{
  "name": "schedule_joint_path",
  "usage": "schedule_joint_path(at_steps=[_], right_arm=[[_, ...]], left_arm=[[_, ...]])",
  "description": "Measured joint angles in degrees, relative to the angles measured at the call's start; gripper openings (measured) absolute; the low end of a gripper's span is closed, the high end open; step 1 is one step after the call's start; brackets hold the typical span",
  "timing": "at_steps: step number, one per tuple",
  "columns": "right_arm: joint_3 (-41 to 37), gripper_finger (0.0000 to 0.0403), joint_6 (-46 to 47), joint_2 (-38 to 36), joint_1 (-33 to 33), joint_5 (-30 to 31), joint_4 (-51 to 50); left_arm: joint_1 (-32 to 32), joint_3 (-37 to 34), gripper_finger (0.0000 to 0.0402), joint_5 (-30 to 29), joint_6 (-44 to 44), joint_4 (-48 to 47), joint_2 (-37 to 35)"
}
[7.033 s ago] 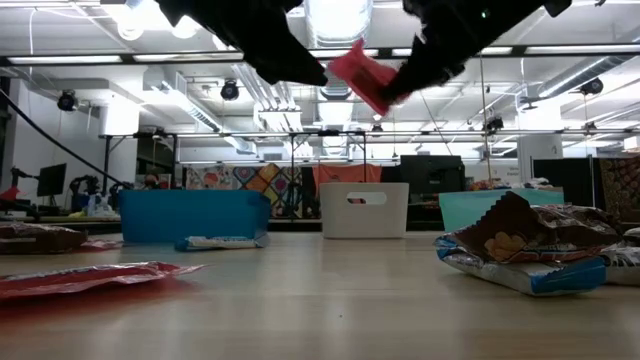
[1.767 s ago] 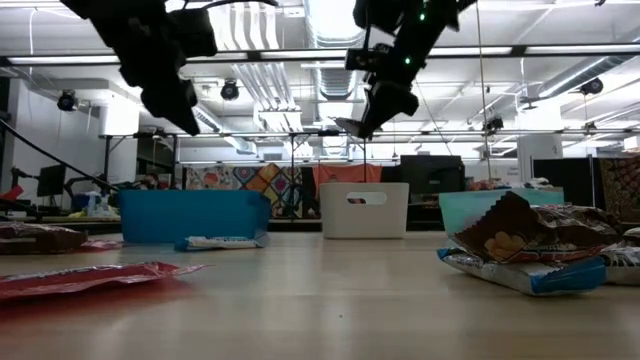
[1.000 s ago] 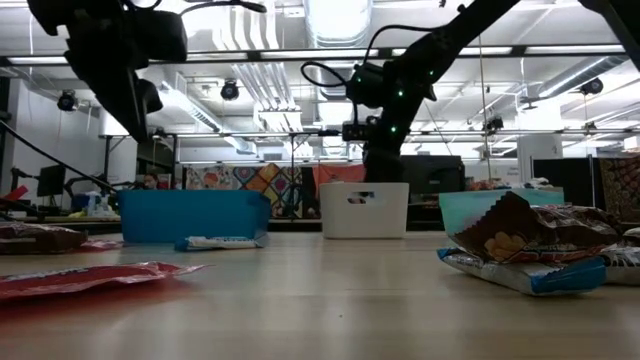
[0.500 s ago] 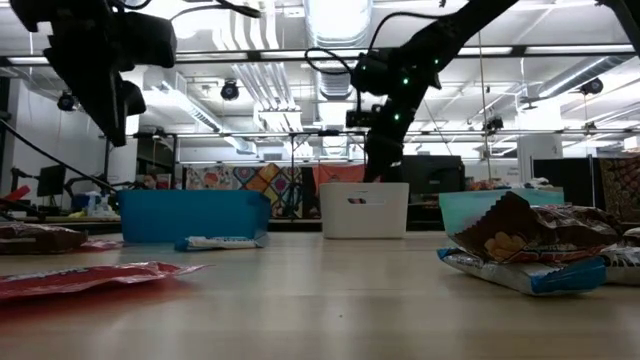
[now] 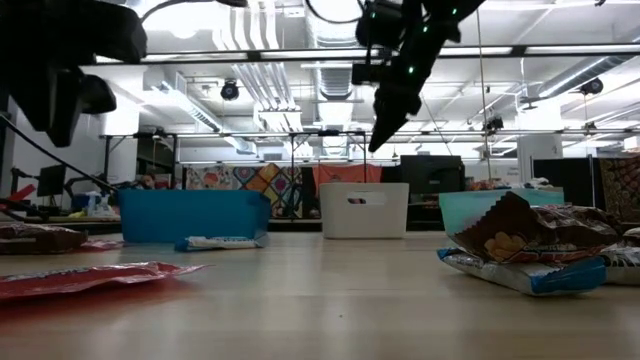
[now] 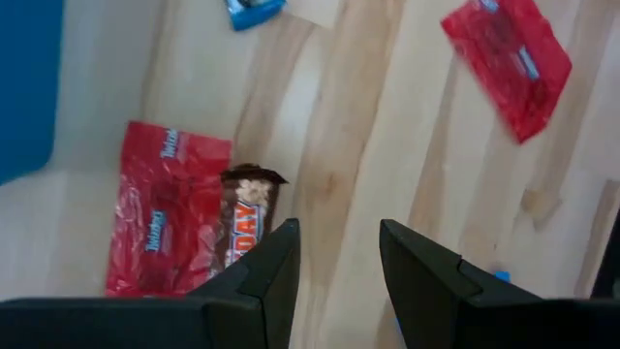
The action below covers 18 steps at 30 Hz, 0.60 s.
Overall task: Sort candy
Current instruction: Put the brown chocolate into the blue bin
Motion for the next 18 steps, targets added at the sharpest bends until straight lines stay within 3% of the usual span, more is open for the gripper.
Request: schedule_joint_path(at_steps=[12, 18], right_arm=[[-1.6, 0.0127, 6.6, -5.0, 10.3, 0.0, -1.8], [-1.6, 0.0129, 7.8, -5.4, 13.1, 0.5, -2.6]], left_arm=[[-4.4, -6.6, 0.0192, -3.3, -2.6, 0.0, 1.8], [-4.4, -10.7, 0.0200, -4.8, -3.0, 1.0, 4.0]])
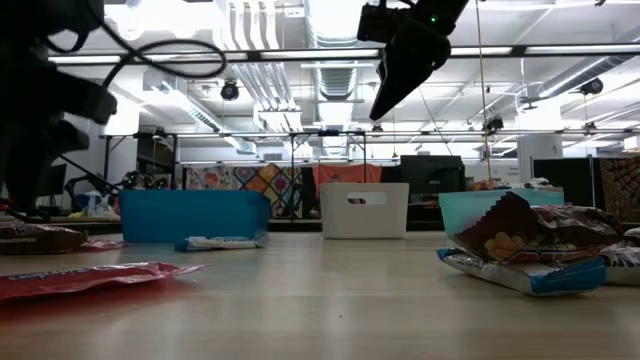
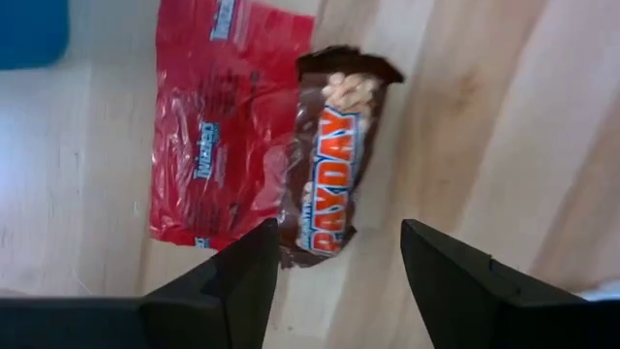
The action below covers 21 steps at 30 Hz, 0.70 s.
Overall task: Sort candy
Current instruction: Put the brown chocolate into the blue bin
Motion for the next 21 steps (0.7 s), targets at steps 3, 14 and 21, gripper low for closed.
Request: schedule_joint_path(at_steps=[3, 14, 21], right_arm=[[0.0, 0.0127, 0.6, 0.0, 0.7, 0.1, -0.1], [0.0, 0.0127, 1.5, 0.1, 1.3, 0.1, -0.4], [0.0, 0.0123, 2.2, 0.2, 1.8, 0.1, -1.4]], left_arm=[[0.0, -1.6, 0.0200, -0.2, 0.0, 2.4, 1.0], [0.0, -3.9, 0.0186, -1.0, -2.5, 6.4, 7.0], [0.0, -2.6, 0.0139, -0.3, -1.3, 6.3, 9.6]])
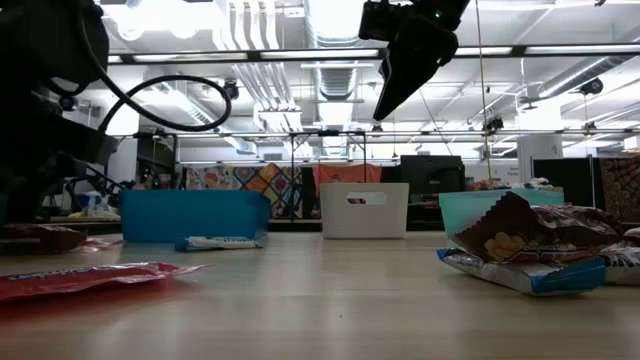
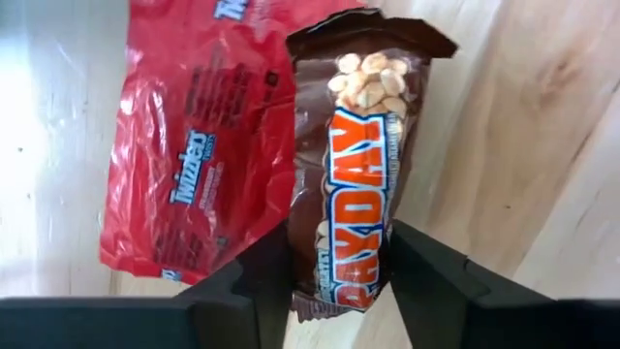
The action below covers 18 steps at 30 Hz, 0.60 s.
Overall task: Sort candy
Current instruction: Put the brown chocolate into the blue bin
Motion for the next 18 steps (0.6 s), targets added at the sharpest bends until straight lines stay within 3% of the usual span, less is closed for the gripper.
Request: schedule_joint_path(at_steps=[9, 18], right_arm=[[0.0, 0.0122, 0.5, 0.0, 0.7, 0.0, -0.6], [0.0, 0.0122, 2.2, 0.0, 1.6, 0.0, -3.8]], left_arm=[[0.0, 3.1, 0.0083, 0.1, 2.8, -0.7, -0.1], [-0.1, 9.0, 0.0078, 2.8, 7.6, -5.6, -0.1]])
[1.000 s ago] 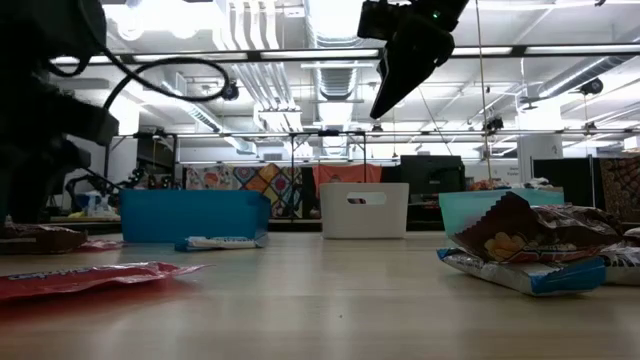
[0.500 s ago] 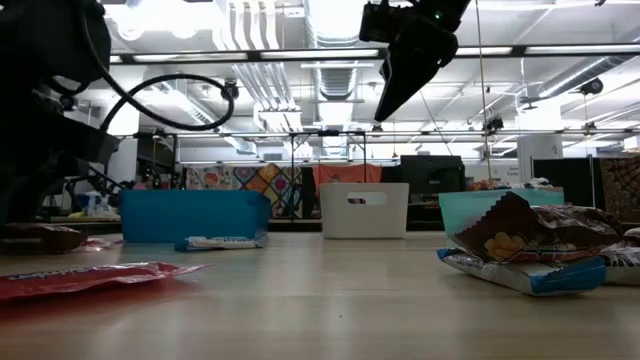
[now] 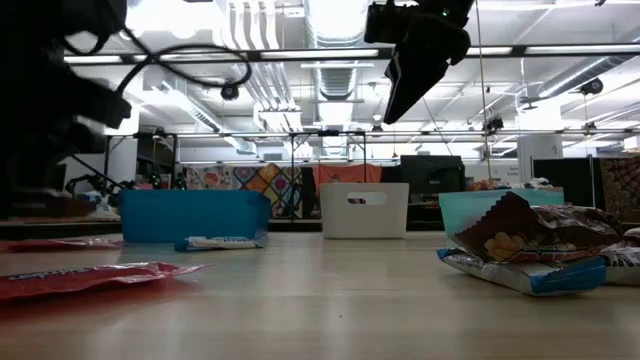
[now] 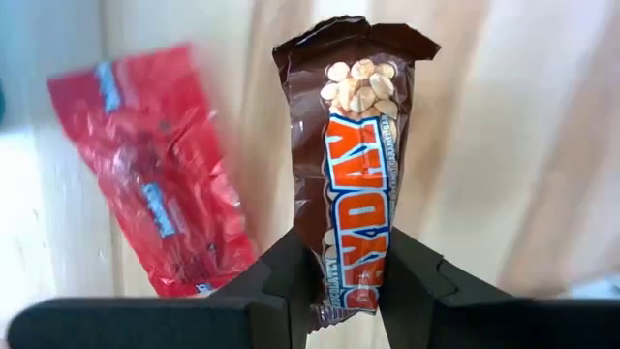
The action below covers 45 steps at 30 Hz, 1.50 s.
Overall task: Sort candy
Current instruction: Put the brown chocolate into the blue bin
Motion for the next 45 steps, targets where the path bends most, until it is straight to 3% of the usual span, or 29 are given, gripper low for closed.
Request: schedule_joint_path(at_steps=[4, 11, 20, 29, 34, 39, 45], right_arm=[[0.0, 0.0122, 1.4, 0.0, 0.7, 0.0, -2.6], [0.0, 0.0119, 5.5, 0.0, 2.6, 0.0, -6.9], [0.0, 0.0118, 9.9, -0.1, 5.7, 0.0, -11.4], [0.0, 0.0118, 13.8, -0.3, 9.1, 0.0, -15.2], [0.0, 0.0118, 16.7, -0.3, 11.0, -0.1, -16.5], [0.0, 0.0118, 19.0, -0.9, 12.8, -0.1, -17.0], [0.0, 0.0118, 22.1, -2.5, 14.9, 0.0, -16.9]], left_arm=[[0.0, 4.3, 0.0078, -0.2, 6.1, -1.8, 0.0], [3.2, 9.9, 0.0077, -7.9, 13.6, -5.8, -0.7], [17.1, 10.7, 0.0077, -12.0, 28.3, -6.4, -3.4], [38.5, 10.6, 0.0077, -10.8, 50.2, 0.4, -3.1], [48.7, 10.3, 0.0077, -4.9, 58.1, 4.9, -1.4], [53.6, 10.3, 0.0076, -3.5, 61.8, 6.4, 2.3], [54.7, 10.3, 0.0076, -3.4, 64.1, 7.2, 8.6]])
